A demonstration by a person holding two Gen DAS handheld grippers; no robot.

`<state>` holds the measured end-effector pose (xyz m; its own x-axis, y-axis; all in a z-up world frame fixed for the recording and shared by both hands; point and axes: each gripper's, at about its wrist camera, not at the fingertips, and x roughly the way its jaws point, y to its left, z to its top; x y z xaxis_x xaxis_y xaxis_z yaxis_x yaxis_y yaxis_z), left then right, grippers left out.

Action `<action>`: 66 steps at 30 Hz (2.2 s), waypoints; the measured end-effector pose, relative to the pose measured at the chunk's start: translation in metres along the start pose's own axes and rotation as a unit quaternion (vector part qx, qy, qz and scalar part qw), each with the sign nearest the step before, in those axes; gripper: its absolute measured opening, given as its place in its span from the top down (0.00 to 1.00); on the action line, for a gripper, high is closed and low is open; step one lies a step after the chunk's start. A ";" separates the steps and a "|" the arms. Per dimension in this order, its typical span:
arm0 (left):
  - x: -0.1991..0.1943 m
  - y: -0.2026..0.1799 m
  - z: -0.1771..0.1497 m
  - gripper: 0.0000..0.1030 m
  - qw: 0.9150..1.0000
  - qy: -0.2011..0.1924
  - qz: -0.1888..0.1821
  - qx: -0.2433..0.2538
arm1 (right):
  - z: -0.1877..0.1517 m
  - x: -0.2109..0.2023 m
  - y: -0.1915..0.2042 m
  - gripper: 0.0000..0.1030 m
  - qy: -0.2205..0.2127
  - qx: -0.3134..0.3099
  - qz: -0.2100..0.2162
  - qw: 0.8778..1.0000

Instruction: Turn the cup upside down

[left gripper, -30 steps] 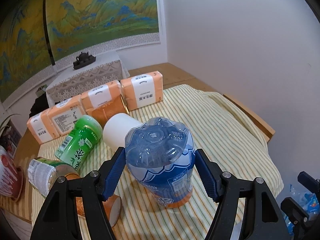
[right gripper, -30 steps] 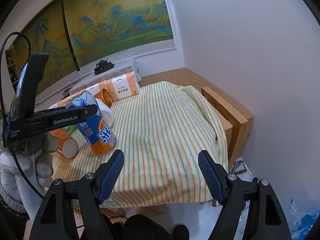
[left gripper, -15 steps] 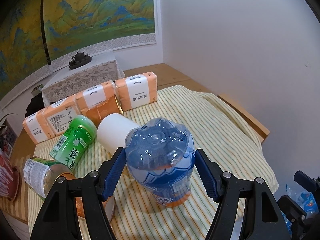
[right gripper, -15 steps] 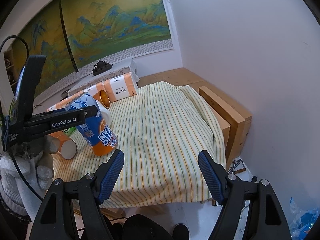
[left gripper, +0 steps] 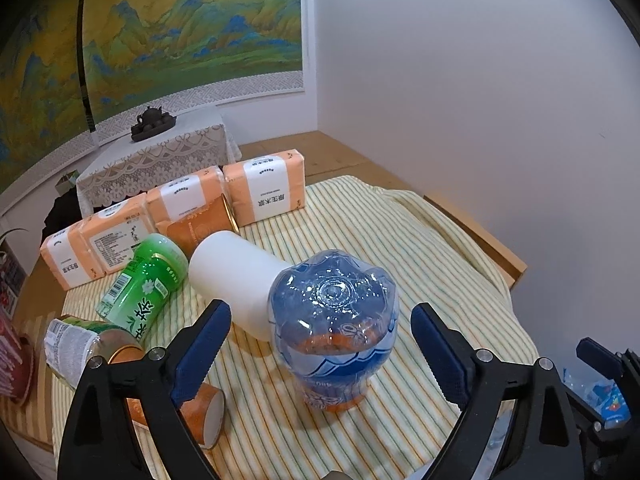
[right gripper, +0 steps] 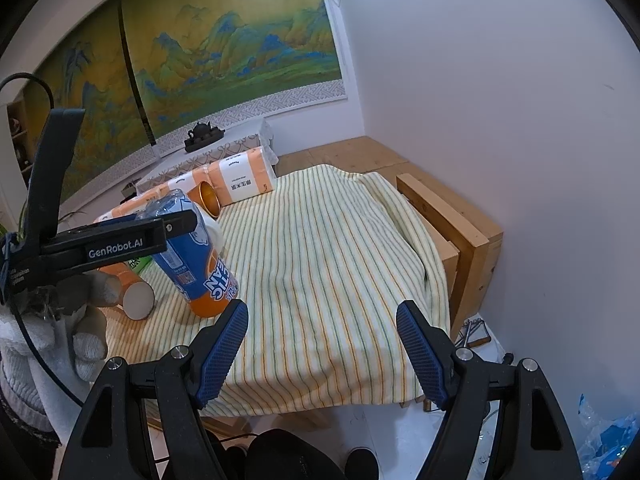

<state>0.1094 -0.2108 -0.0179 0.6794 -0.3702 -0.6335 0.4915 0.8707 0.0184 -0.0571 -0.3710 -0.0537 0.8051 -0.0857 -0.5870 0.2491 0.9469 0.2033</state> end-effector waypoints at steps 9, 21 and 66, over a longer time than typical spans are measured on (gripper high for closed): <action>-0.042 0.013 -0.007 0.09 0.999 -0.036 -0.006 -0.020 | 0.005 -0.009 0.007 0.24 -0.020 -0.002 0.000 1.000; -0.122 0.060 -0.040 0.00 0.994 -0.091 0.024 -0.058 | 0.014 -0.021 0.051 0.06 -0.059 -0.036 0.012 0.998; -0.192 0.139 -0.112 0.00 0.963 -0.148 0.177 -0.142 | 0.002 -0.017 0.134 0.06 -0.125 -0.099 0.039 0.986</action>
<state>-0.0138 0.0173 0.0198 0.9232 -0.0740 -0.3772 0.0608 0.9970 -0.0469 -0.0360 -0.2430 -0.0149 0.9312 -0.0603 -0.3595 0.0910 0.9935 0.0690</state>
